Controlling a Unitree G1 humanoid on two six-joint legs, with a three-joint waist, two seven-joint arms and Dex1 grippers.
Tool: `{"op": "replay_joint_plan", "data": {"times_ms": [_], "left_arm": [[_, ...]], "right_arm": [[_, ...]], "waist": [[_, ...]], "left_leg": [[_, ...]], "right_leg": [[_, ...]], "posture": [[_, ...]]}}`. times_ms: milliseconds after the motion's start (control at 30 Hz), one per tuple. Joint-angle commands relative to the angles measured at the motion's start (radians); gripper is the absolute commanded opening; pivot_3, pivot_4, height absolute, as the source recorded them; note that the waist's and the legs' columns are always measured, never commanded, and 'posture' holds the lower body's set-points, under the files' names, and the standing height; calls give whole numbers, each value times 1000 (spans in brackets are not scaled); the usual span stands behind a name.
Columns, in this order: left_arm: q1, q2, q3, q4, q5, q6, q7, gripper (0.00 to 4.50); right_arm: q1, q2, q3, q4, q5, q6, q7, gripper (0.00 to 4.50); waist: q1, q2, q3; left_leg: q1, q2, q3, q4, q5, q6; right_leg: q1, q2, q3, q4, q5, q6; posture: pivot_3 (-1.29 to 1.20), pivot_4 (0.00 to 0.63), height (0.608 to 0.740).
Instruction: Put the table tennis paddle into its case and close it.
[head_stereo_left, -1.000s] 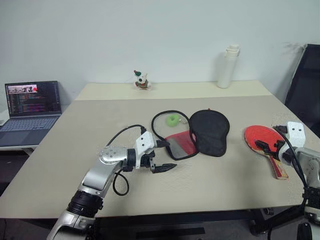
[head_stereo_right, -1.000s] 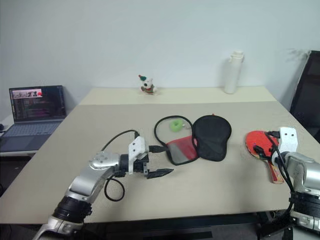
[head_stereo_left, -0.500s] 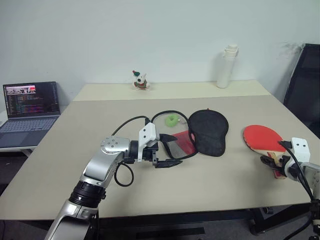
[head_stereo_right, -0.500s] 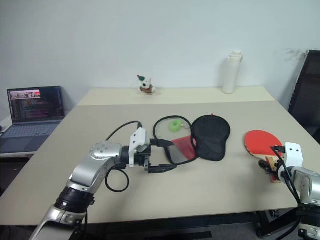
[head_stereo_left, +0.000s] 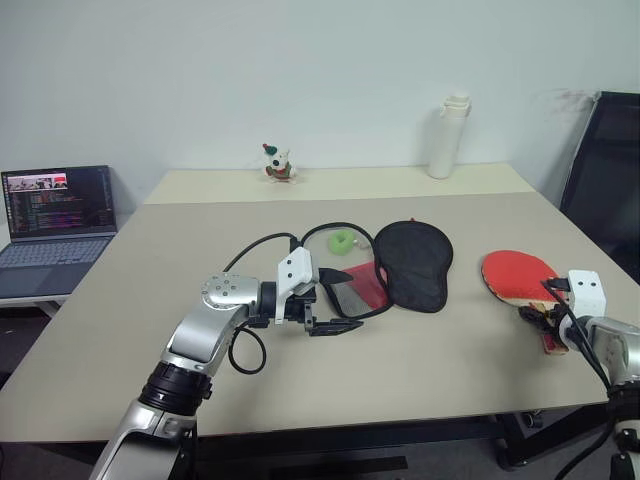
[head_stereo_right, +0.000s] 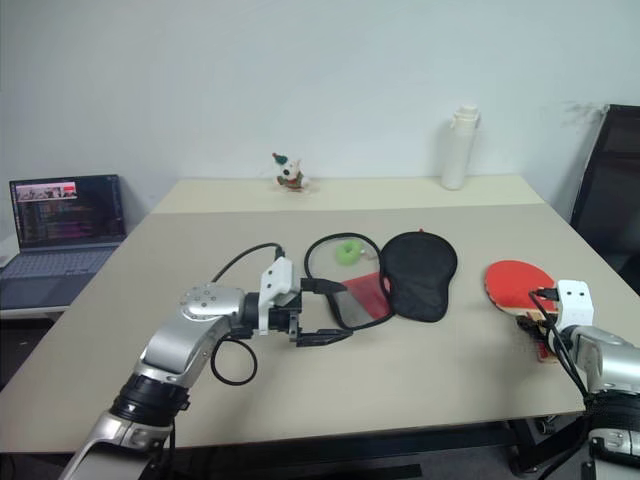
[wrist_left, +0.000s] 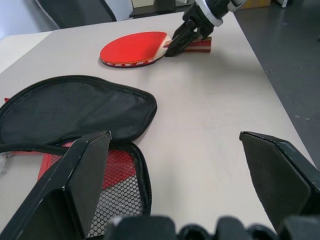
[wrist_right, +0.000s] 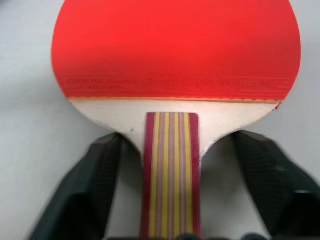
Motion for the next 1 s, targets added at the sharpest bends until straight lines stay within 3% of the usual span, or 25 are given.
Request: {"op": "replay_joint_plan", "data": {"times_ms": [33, 133, 167, 367, 500, 733, 1000], "left_arm": [[5, 4, 6, -33, -1, -10, 14, 4500], [21, 14, 12, -48, 0, -4, 25, 4500], [26, 17, 14, -53, -1, -2, 28, 4500], [61, 33, 33, -98, -15, 29, 59, 4500], [88, 44, 54, -121, -21, 48, 94, 4500], [148, 59, 112, -177, -68, 99, 132, 4500], [191, 72, 127, -207, -72, 113, 157, 4500]], "right_arm": [[-13, 0, 7, 16, 3, 9, -5, 2296], [-21, -1, -3, 14, -8, -16, -33, 1278], [-25, -4, -7, 10, -8, -20, -37, 1126], [-76, -34, -19, -91, 14, 7, -36, 1117], [-105, -5, -13, -282, 45, 104, -60, 1117], [-180, 268, -12, -557, 115, 310, -251, 1117], [-232, 501, 40, -481, 76, 229, -403, 1117]], "waist": [[0, 0, 0], [0, 0, 0], [0, 0, 0], [0, 1, 1], [0, 4, 3], [1, 4, 3], [7, 4, 3]], "left_leg": [[0, 0, 0, 0, 0, 0], [0, 1, 0, 0, 0, 0], [0, 1, 0, 0, 0, 0], [-1, 1, 0, 0, 0, 0], [-5, 1, 0, -1, 0, 0], [-6, 3, -3, -1, 0, 0], [-8, 1, -3, -1, 0, 0]], "right_leg": [[0, 0, 0, 0, 0, 0], [0, 0, 0, 0, 0, 0], [0, 0, 0, 0, 0, 0], [-1, -2, 2, 0, 1, 1], [-5, -1, 2, 0, 0, 1], [-6, 2, 1, 0, 0, 1], [-7, -5, -1, -1, 0, 0]], "posture": [[0, 150, 740], [0, 150, 740], [0, 150, 740], [0, 150, 740], [0, 150, 740], [0, 150, 740], [0, 150, 740]]}}
